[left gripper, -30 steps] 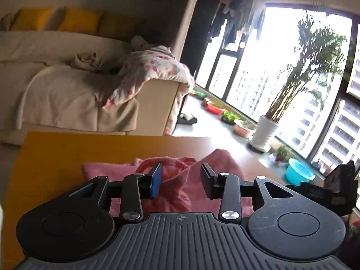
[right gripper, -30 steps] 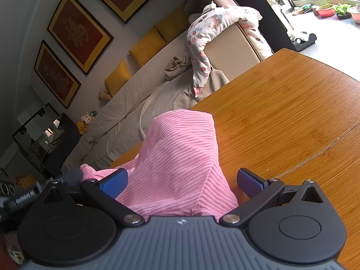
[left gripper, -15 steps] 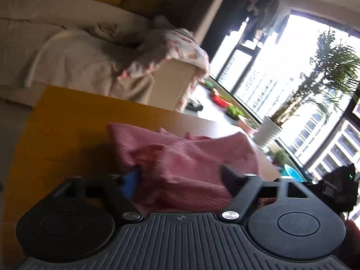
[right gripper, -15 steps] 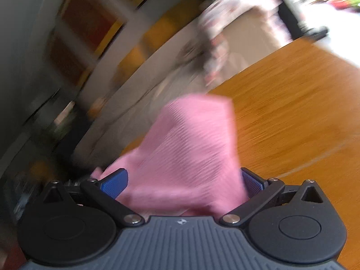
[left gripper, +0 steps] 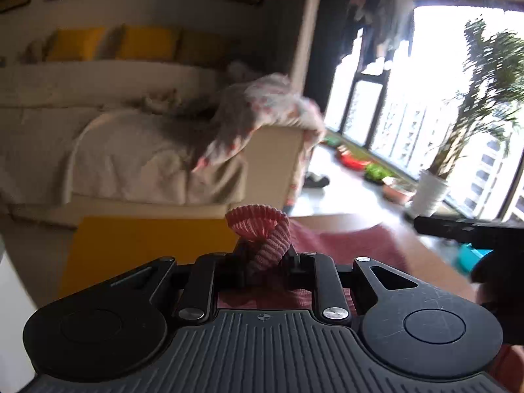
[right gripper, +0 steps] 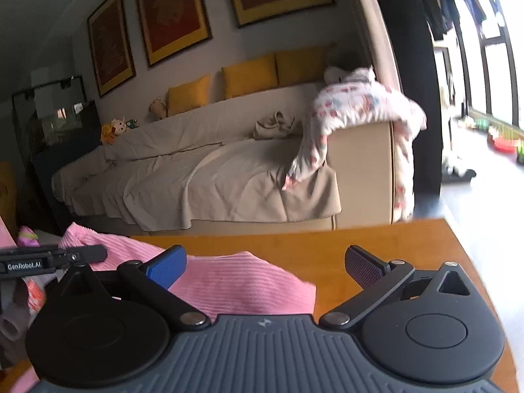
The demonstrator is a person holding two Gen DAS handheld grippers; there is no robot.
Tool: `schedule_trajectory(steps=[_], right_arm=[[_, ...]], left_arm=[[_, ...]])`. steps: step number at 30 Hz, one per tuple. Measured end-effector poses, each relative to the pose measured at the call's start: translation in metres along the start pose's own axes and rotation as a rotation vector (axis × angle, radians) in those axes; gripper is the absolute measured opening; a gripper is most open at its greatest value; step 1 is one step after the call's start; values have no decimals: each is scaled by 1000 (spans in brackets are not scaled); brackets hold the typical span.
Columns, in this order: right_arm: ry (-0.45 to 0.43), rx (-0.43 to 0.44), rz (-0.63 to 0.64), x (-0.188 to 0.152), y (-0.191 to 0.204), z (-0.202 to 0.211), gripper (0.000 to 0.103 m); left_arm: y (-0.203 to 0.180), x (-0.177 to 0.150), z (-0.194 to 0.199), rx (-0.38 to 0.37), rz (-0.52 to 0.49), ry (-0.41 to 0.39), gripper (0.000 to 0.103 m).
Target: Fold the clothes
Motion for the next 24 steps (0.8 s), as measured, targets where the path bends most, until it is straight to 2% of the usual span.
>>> schedule_trajectory(steps=[2, 3, 5, 8, 10, 13, 14, 17, 18, 20, 21, 22, 24], right_arm=[[24, 44, 64, -5, 13, -10, 86], [46, 67, 78, -8, 19, -15, 82], [131, 60, 95, -25, 22, -30, 73], [264, 25, 122, -52, 18, -53, 70], [283, 16, 117, -61, 9, -56, 69], [250, -10, 128, -55, 7, -51, 69], [235, -30, 154, -53, 8, -49, 69], [166, -103, 247, -44, 14, -36, 69], [144, -103, 250, -40, 15, -30, 69], [117, -46, 195, -31, 19, -14, 66], [119, -3, 158, -27, 21, -7, 62], [134, 39, 117, -26, 21, -4, 53], [181, 105, 36, -30, 21, -4, 51]], left_arm=[[6, -20, -10, 12, 20, 68, 24], [9, -30, -13, 19, 24, 102, 26], [14, -44, -16, 34, 26, 143, 32], [26, -43, -5, 34, 48, 150, 49], [34, -37, 9, 63, 20, 128, 66], [32, -20, 32, 102, -27, 68, 61], [29, -12, 36, 89, -30, 43, 61], [9, 6, 47, -70, 17, -12, 62], [2, 5, 45, -126, 33, 2, 62], [-13, 3, 40, -237, 64, 33, 62], [-15, -4, 31, -244, 67, 62, 62], [-17, -11, 22, -246, 68, 92, 61], [-13, -27, 3, -225, 83, 155, 59]])
Point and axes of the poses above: each gripper's, at about its wrist camera, not at the fingertips, and z roughly against the way its jaws point, y to its left, x to its top, the point moved 6 cm from there along -z, roughly the way its jaws point, and after that the axes turned 5 degrees about -y, right-handed, at the moved point
